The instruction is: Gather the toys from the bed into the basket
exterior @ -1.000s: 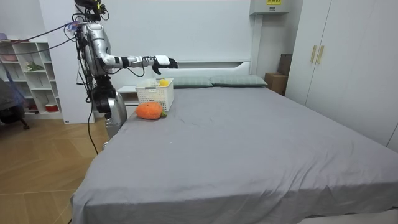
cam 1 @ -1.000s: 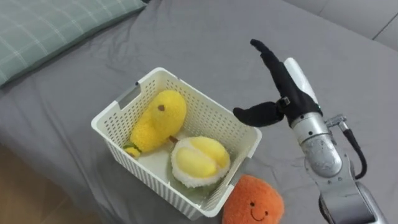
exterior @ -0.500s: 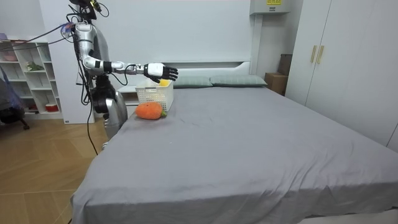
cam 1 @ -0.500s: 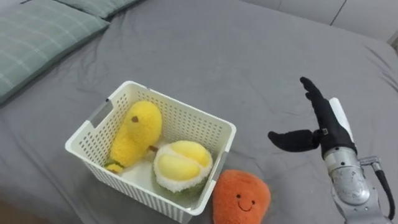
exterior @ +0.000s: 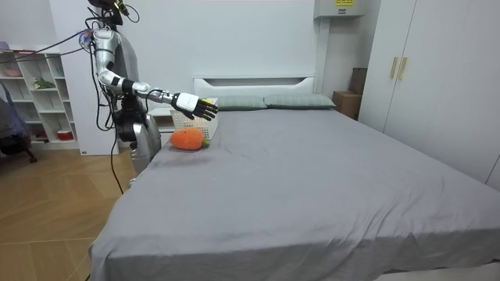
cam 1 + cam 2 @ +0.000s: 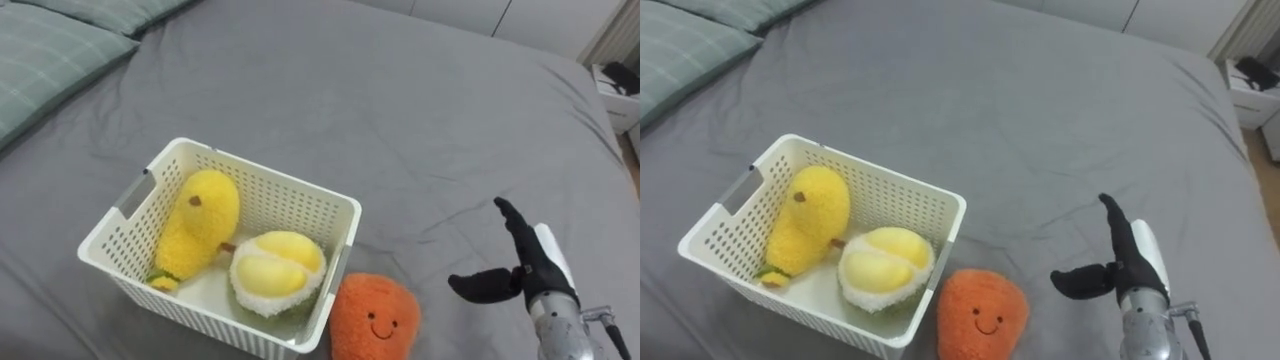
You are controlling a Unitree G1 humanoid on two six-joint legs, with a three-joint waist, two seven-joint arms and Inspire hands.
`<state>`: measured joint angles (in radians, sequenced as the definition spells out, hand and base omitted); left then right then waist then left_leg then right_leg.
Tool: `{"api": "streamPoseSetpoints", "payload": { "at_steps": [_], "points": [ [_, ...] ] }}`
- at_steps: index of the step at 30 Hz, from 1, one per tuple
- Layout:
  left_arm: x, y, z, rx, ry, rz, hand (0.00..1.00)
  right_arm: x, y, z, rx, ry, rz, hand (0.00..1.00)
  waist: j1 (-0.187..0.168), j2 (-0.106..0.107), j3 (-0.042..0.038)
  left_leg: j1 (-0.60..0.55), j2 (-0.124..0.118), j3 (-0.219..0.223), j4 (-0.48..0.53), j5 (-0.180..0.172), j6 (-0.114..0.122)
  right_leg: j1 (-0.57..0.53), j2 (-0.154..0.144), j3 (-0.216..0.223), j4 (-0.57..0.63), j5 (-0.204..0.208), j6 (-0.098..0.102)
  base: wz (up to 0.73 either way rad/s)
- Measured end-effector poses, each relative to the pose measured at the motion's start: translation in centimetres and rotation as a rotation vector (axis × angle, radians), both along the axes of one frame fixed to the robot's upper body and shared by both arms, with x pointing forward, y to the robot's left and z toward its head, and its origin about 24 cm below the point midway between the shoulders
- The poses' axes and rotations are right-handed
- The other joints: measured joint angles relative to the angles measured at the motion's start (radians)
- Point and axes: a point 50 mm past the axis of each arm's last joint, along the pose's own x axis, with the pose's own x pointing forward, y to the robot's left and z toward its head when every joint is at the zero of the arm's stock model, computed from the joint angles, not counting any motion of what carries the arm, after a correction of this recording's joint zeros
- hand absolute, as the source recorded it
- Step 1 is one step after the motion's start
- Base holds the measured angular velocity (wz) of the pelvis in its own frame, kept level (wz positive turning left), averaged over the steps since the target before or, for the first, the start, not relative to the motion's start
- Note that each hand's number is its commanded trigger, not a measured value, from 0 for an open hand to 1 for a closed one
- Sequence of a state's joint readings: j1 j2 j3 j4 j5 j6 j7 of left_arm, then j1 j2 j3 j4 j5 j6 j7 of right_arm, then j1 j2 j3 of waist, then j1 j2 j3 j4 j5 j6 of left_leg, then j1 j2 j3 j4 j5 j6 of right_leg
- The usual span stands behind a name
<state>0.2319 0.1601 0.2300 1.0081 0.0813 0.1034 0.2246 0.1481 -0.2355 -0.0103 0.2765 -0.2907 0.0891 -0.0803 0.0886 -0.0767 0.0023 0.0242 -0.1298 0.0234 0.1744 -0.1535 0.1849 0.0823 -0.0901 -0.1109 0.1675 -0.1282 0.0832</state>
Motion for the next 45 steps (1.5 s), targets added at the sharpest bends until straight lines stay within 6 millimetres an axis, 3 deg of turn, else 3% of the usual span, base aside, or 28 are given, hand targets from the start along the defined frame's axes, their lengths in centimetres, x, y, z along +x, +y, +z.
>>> {"api": "streamPoseSetpoints", "payload": {
  "at_steps": [7, 12, 15, 20, 35, 45],
  "points": [
    [0.3, 0.2, 0.1, 0.006, -0.010, -0.004, 0.00, -0.6, 0.9, -1.4, 0.020, 0.071, 0.035, 0.00, 0.004, 0.001, 0.0023, 0.003, 0.000, -0.004, 0.000, -0.005, 0.004, 0.002, 0.001, -0.002, 0.004, 0.000, 0.000, 0.02],
    [0.6, 0.3, 0.2, 0.011, -0.019, -0.007, 0.00, -0.9, 2.7, -2.4, 0.069, 0.113, 0.079, 0.00, 0.007, -0.004, 0.0050, -0.001, 0.001, -0.007, -0.001, -0.008, 0.005, -0.001, 0.001, -0.004, 0.002, 0.000, 0.000, 0.00],
    [0.8, 0.4, 0.3, 0.016, -0.029, -0.009, 0.00, -1.1, 3.5, -2.7, 0.088, 0.135, 0.122, 0.00, 0.026, -0.005, 0.0047, -0.015, 0.001, -0.005, 0.000, -0.008, 0.005, -0.014, 0.001, -0.002, 0.001, 0.000, -0.001, 0.00],
    [1.5, 0.3, 0.3, 0.015, -0.046, -0.014, 0.00, -1.1, 4.0, -2.9, 0.103, 0.157, 0.161, 0.00, 0.036, -0.009, 0.0018, -0.029, 0.001, -0.006, 0.001, -0.007, 0.006, -0.028, 0.001, -0.002, 0.001, 0.000, -0.001, 0.00],
    [1.5, 0.1, 0.3, 0.016, -0.040, -0.028, 0.00, -1.5, 6.6, -3.5, 0.164, 0.223, 0.297, 0.00, 0.055, -0.016, 0.0056, -0.033, 0.001, -0.015, 0.000, -0.008, 0.005, -0.030, 0.003, -0.005, 0.000, 0.001, -0.001, 0.01],
    [1.0, 0.1, 0.3, 0.043, -0.024, -0.031, 0.00, -1.3, 7.3, -3.6, 0.127, 0.251, 0.364, 0.00, 0.060, -0.027, 0.0058, -0.049, 0.000, -0.041, 0.015, -0.008, 0.006, -0.029, 0.003, -0.037, 0.000, 0.006, -0.009, 0.07]
  ]
}}
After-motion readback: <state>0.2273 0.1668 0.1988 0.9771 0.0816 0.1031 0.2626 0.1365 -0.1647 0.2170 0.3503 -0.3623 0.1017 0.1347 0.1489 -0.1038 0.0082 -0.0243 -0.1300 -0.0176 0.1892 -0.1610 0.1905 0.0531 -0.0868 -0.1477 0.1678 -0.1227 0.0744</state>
